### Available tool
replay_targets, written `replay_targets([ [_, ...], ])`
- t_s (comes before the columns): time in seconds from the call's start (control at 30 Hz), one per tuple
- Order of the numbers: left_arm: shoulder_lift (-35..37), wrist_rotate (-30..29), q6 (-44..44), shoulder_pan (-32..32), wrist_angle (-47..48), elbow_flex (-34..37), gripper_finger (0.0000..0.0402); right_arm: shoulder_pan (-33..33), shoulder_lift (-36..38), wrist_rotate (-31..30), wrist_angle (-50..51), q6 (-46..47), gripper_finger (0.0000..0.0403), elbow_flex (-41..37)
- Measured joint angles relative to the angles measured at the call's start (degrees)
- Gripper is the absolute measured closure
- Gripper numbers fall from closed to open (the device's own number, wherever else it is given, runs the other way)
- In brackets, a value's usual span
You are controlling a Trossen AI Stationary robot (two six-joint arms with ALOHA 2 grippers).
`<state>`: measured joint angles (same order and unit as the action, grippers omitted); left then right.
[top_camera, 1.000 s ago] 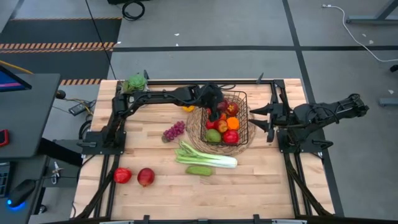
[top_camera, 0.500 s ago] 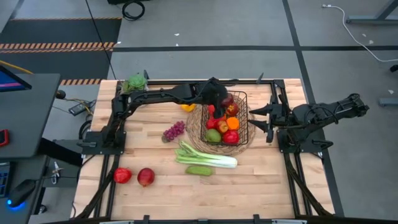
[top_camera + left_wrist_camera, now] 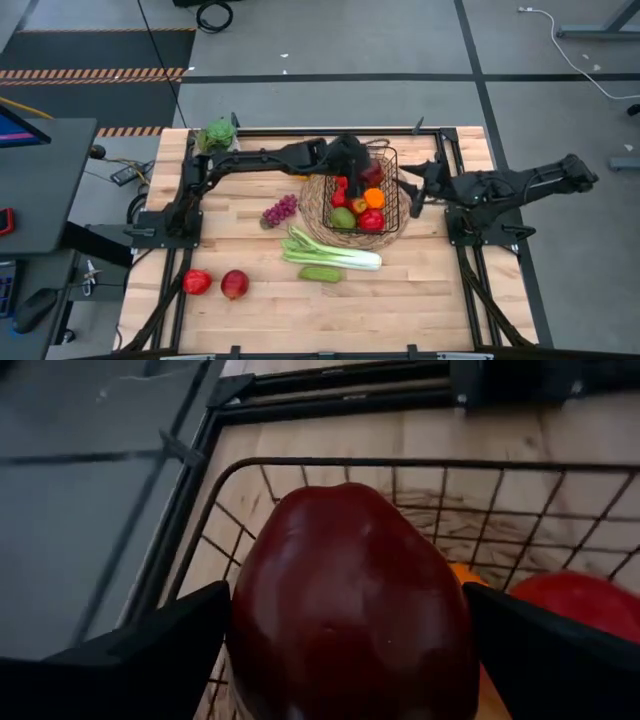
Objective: Build produce basket
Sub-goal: Put the top apple into the wire basket, then put the yellow bell pepper into the wire basket
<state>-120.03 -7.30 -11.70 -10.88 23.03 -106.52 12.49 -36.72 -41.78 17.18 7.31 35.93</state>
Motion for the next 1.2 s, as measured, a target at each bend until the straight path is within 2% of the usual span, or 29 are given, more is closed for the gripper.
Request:
replay_targets([
  [0.23, 0.0, -7.5, -8.1, 4.0, -2.7, 0.0, 0.0001, -5.7, -6.6, 2.3, -8.9, -2.1, 0.0215, -2.9],
  [0.4, 0.0, -7.8, -8.1, 4.5, -3.0, 0.0, 0.0001, -8.1, -12.9, 2.4, -17.1, -6.4, 0.0215, -3.0],
  [0.67, 0.0, -8.3, -9.1, 5.2, -4.8, 0.0, 0.0002, -13.2, -21.5, 5.8, -16.3, -6.0, 0.0216, -3.2],
  [0.8, 0.0, -9.2, -9.7, 5.1, -3.7, 0.0, 0.0002, -14.3, -20.6, 5.9, -16.0, -6.0, 0.0216, -3.2],
  [1.0, 2.8, -19.1, -9.8, 4.4, -0.8, 0.0, 0.0002, -14.2, -14.1, 5.6, -11.5, -6.3, 0.0216, -3.1],
  [1.1, 5.2, -19.7, -4.7, 2.5, 4.2, -0.1, 0.0002, -14.2, -9.7, 5.3, -7.8, -5.5, 0.0216, -3.1],
  [1.2, 7.7, -17.8, -3.0, 1.1, 8.8, 0.0, 0.0002, -14.1, -5.9, 5.4, -4.4, -4.5, 0.0216, -3.1],
])
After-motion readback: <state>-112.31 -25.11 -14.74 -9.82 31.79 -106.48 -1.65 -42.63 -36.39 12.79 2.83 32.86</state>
